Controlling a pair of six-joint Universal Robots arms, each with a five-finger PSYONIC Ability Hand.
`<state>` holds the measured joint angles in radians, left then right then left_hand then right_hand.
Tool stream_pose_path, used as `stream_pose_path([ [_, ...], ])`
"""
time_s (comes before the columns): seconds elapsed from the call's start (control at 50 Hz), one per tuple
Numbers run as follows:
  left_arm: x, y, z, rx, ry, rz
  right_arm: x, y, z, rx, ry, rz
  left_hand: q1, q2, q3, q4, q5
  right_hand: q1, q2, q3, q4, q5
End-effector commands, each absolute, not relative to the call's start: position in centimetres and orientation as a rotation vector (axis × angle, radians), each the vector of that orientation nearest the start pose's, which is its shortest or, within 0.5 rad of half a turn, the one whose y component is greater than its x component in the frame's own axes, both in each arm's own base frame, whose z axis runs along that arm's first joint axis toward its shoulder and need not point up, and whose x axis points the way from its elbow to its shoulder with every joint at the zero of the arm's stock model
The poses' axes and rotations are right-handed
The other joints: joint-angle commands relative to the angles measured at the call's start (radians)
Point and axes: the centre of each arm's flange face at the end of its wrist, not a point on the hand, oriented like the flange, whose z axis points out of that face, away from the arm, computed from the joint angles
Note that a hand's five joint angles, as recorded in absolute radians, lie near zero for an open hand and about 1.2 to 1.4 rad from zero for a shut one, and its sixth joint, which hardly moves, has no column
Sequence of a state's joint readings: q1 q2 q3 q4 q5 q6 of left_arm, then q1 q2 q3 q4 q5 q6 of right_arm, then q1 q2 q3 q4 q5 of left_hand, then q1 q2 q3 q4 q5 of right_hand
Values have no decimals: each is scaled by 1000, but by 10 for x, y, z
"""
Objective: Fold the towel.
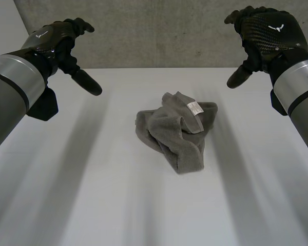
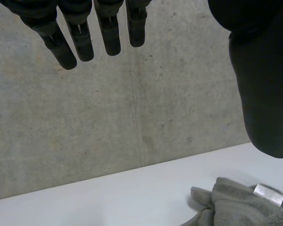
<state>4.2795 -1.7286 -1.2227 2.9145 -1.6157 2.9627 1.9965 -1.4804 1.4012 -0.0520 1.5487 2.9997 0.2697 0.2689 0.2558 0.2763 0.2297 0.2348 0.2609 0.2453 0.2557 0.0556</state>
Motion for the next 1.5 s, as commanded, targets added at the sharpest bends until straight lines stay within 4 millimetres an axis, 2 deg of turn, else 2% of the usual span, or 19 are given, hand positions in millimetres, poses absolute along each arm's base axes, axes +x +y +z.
stream_pose_path([
  [0.02, -254, -256, 341, 258, 2519, -2352, 257, -257, 329, -569, 1908, -2160, -83, -82, -69, -89, -217, -60, -86, -71, -81, -56],
  [0.3, -257, -255, 338, 266, 2523, -2343, 258, -260, 322, -570, 1933, -2143, -83, -82, -69, -89, -217, -60, -86, -71, -81, -56],
  [0.44, -262, -256, 328, 304, 2560, -2311, 261, -268, 307, -598, 1981, -2101, -74, -73, -60, -80, -208, -60, -86, -71, -81, -56],
  [0.5, -274, -254, 315, 357, 2603, -2281, 265, -274, 294, -622, 2017, -2067, -74, -73, -60, -80, -208, -60, -86, -71, -81, -56],
  [0.62, -322, -260, 281, 509, 2631, -2311, 268, -283, 275, -659, 2071, -2014, -53, -52, -39, -60, -188, -60, -86, -71, -81, -56],
  [0.66, -335, -263, 270, 561, 2621, -2323, 266, -295, 258, -678, 2130, -1986, -50, -49, -36, -57, -185, -60, -86, -71, -81, -56],
  [0.7, -360, -269, 247, 684, 2583, -2323, 262, -302, 249, -679, 2168, -1974, -41, -41, -28, -48, -176, -60, -86, -71, -81, -56],
  [0.76, -371, -272, 235, 758, 2560, -2311, 257, -312, 233, -688, 2228, -1944, -39, -38, -25, -45, -173, -60, -86, -71, -81, -56],
  [0.8, -392, -273, 206, 951, 2523, -2261, 257, -314, 229, -697, 2238, -1936, -30, -29, -16, -36, -164, -60, -86, -71, -81, -56],
  [0.88, -410, -271, 183, 1132, 2472, -2230, 254, -318, 226, -701, 2252, -1941, -9, -8, 5, -16, -144, -60, -86, -71, -81, -56],
  [0.92, -422, -273, 164, 1226, 2416, -2205, 248, -324, 225, -690, 2270, -1950, 142, 143, 156, 136, 8, -60, -86, -71, -81, -56],
  [0.98, -425, -276, 159, 1242, 2388, -2202, 245, -327, 225, -683, 2276, -1954, 370, 370, 383, 363, 235, -60, -86, -71, -81, -56],
  [1.02, -428, -278, 155, 1260, 2355, -2202, 246, -327, 223, -693, 2278, -1952, 1036, 1037, 1050, 1029, 901, -60, -86, -71, -81, -56],
  [1.18, -427, -274, 159, 1255, 2351, -2186, 249, -323, 215, -827, 2304, -1932, 1127, 1127, 1141, 1120, 992, -60, -86, -71, -81, -56],
  [1.24, -409, -274, 178, 1120, 2358, -2141, 252, -319, 213, -899, 2310, -1902, 1127, 1127, 1141, 1120, 992, -60, -86, -71, -81, -56],
  [1.28, -383, -270, 199, 956, 2360, -2082, 252, -316, 212, -937, 2318, -1867, 1127, 1127, 1141, 1120, 992, -60, -86, -71, -81, -56],
  [1.34, -368, -266, 206, 884, 2368, -2051, 253, -309, 206, -1010, 2346, -1756, 1127, 1127, 1141, 1120, 992, -60, -86, -71, -81, -56],
  [1.38, -339, -255, 220, 740, 2403, -2042, 253, -305, 203, -1032, 2361, -1689, 1127, 1127, 1141, 1120, 992, -60, -86, -71, -81, -56],
  [1.5, -299, -219, 214, 518, 2593, -2019, 264, -282, 192, -1107, 2362, -1453, 1127, 1127, 1141, 1120, 992, -60, -86, -71, -81, -56],
])
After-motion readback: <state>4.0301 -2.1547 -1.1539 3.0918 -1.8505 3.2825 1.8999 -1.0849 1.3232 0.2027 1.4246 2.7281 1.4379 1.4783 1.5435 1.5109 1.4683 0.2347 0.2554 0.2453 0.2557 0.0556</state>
